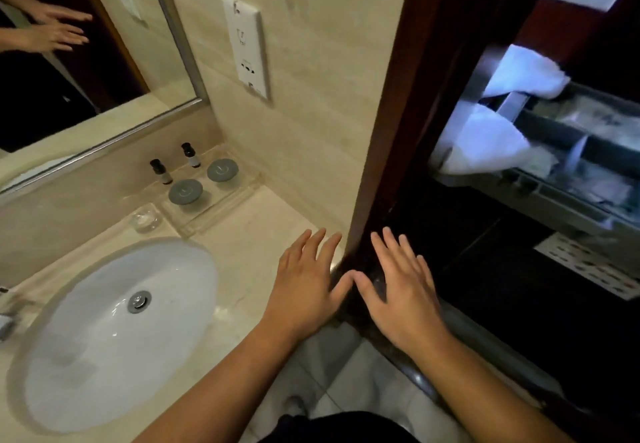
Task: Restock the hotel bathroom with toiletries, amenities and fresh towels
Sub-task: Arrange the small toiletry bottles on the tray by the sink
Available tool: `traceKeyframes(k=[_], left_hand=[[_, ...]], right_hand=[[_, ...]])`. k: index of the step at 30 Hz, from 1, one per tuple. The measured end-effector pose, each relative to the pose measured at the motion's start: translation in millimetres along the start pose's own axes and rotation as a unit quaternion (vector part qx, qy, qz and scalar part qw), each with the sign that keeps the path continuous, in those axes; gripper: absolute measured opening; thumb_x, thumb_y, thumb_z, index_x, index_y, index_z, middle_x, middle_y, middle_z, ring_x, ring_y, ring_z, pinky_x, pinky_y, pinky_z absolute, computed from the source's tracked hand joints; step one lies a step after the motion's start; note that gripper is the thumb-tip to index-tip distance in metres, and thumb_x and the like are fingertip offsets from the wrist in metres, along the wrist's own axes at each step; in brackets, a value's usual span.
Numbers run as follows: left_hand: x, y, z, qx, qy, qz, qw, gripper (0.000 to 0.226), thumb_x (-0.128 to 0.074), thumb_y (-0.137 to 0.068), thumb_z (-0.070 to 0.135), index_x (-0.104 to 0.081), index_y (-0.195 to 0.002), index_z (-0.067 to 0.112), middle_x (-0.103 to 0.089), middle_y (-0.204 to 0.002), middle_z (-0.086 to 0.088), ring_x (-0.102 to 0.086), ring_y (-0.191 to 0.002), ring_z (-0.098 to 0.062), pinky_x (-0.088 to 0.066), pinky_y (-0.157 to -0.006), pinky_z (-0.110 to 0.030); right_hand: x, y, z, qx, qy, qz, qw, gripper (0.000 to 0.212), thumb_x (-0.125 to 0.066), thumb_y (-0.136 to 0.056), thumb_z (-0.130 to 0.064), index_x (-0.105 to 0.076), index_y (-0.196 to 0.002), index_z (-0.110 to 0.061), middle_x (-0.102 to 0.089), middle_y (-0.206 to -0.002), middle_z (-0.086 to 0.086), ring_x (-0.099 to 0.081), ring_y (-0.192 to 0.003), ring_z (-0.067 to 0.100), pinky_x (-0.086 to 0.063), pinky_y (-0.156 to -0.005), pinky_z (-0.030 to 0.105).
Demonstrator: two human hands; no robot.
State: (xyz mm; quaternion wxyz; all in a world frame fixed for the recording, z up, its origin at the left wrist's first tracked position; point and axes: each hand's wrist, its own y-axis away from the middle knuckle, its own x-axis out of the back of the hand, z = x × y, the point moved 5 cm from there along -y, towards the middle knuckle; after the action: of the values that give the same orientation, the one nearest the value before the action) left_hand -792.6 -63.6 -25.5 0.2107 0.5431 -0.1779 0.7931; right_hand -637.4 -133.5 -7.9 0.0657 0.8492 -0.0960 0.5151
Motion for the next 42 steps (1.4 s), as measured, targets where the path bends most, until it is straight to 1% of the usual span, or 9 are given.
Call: traceKeyframes(k=[2, 5, 12, 18, 21, 28, 32, 37, 42], left_hand=[[-7, -4, 29, -0.019, 0.006, 0.001, 1.000, 0.074, -0.028, -0.100, 0.072, -0.027, -0.161, 0.032, -0.029, -0.169, 0.000, -0.018, -0.158, -0.023, -0.018, -0.126, -0.041], [-21, -11, 79, -0.047, 0.021, 0.000, 0.999, 0.074, -0.032, -0.098, 0.071, -0.034, -0.160, 0.030, -0.037, -0.165, 0.000, -0.024, -0.156, -0.023, -0.024, -0.126, -0.042], [-61, -40, 208, -0.127, 0.032, -0.021, 0.991, 0.076, -0.030, -0.097, 0.073, -0.032, -0.160, 0.032, -0.035, -0.166, 0.003, -0.019, -0.157, -0.019, -0.020, -0.125, -0.040], [-80, -72, 303, -0.180, 0.031, -0.023, 0.983, 0.077, -0.026, -0.095, 0.073, -0.030, -0.161, 0.033, -0.033, -0.166, 0.004, -0.018, -0.157, -0.020, -0.018, -0.126, -0.040], [-85, -88, 342, -0.206, 0.032, -0.029, 0.978, 0.077, -0.025, -0.095, 0.074, -0.028, -0.161, 0.034, -0.031, -0.167, 0.006, -0.015, -0.157, -0.018, -0.016, -0.126, -0.039], [-98, -129, 400, -0.240, 0.047, -0.034, 0.969, 0.075, -0.029, -0.094, 0.072, -0.033, -0.159, 0.033, -0.036, -0.164, 0.005, -0.019, -0.156, -0.019, -0.023, -0.126, -0.044], [-112, -163, 427, -0.256, 0.051, -0.046, 0.964, 0.071, -0.033, -0.097, 0.071, -0.031, -0.158, 0.036, -0.033, -0.165, 0.008, -0.016, -0.157, -0.016, -0.019, -0.125, -0.042], [-135, -229, 463, -0.272, 0.070, -0.087, 0.956, 0.068, -0.040, -0.100, 0.067, -0.023, -0.160, 0.039, -0.027, -0.167, 0.008, -0.008, -0.159, -0.016, -0.015, -0.127, -0.045], [-157, -296, 496, -0.292, 0.074, -0.101, 0.948, 0.066, -0.038, -0.101, 0.067, -0.026, -0.158, 0.038, -0.028, -0.166, 0.006, -0.012, -0.157, -0.018, -0.020, -0.128, -0.048]], right_hand=[[15, 12, 29, -0.015, -0.006, 0.017, 1.000, 0.080, -0.023, -0.096, -0.074, -0.013, -0.164, -0.034, -0.002, -0.172, -0.013, 0.009, -0.157, 0.006, 0.001, -0.126, 0.038], [43, 31, 79, -0.050, -0.013, 0.032, 0.998, 0.075, -0.030, -0.100, -0.069, -0.012, -0.164, -0.035, -0.001, -0.171, -0.014, 0.010, -0.157, 0.006, 0.000, -0.128, 0.042], [114, 76, 199, -0.133, -0.012, 0.092, 0.987, 0.074, -0.034, -0.100, -0.065, -0.014, -0.164, -0.033, -0.001, -0.172, -0.012, 0.008, -0.158, 0.008, -0.002, -0.128, 0.043], [164, 106, 279, -0.186, 0.004, 0.147, 0.972, 0.080, -0.021, -0.096, -0.074, -0.013, -0.164, -0.033, -0.002, -0.172, -0.012, 0.006, -0.158, 0.009, -0.001, -0.127, 0.043], [185, 114, 307, -0.205, 0.003, 0.172, 0.964, 0.079, -0.022, -0.097, -0.074, -0.012, -0.164, -0.033, -0.001, -0.172, -0.011, 0.004, -0.158, 0.011, -0.003, -0.127, 0.043], [216, 110, 351, -0.243, -0.008, 0.193, 0.950, 0.079, -0.026, -0.097, -0.071, -0.010, -0.164, -0.033, 0.002, -0.172, -0.011, 0.009, -0.158, 0.009, 0.000, -0.127, 0.042], [224, 94, 376, -0.260, -0.024, 0.207, 0.943, 0.079, -0.028, -0.097, -0.070, -0.014, -0.164, -0.032, 0.000, -0.173, -0.011, 0.008, -0.158, 0.009, -0.004, -0.128, 0.045], [241, 55, 425, -0.297, -0.039, 0.230, 0.926, 0.079, -0.031, -0.097, -0.071, -0.017, -0.164, -0.033, -0.002, -0.172, -0.011, 0.006, -0.158, 0.011, -0.005, -0.128, 0.047], [262, 16, 475, -0.333, -0.029, 0.235, 0.913, 0.078, -0.030, -0.096, -0.072, -0.017, -0.163, -0.035, 0.001, -0.172, -0.012, 0.006, -0.158, 0.011, -0.005, -0.129, 0.047]])
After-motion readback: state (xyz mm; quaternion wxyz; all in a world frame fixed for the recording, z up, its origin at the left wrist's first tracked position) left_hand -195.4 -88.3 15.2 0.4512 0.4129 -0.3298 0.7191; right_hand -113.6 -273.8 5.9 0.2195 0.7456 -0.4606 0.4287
